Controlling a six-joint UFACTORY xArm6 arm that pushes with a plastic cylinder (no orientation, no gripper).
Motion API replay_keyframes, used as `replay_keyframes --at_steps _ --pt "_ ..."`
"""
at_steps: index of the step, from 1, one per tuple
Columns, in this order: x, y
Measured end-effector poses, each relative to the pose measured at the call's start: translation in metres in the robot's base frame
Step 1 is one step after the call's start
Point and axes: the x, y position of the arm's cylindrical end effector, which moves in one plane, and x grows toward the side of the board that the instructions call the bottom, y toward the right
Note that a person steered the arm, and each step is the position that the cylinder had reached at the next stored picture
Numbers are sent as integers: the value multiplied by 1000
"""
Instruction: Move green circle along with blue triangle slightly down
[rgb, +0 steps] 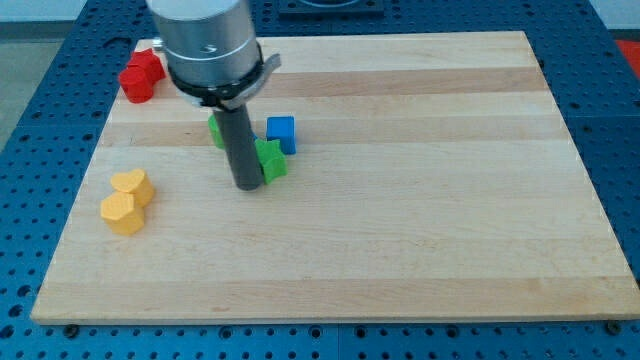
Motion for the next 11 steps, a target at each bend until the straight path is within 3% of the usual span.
replay_keyframes --at_steps 2,4,6,8,11 --pt "-16 28" --pt "-10 -36" --pt "-32 -118" --pt "-89 -113" --pt "-88 -61"
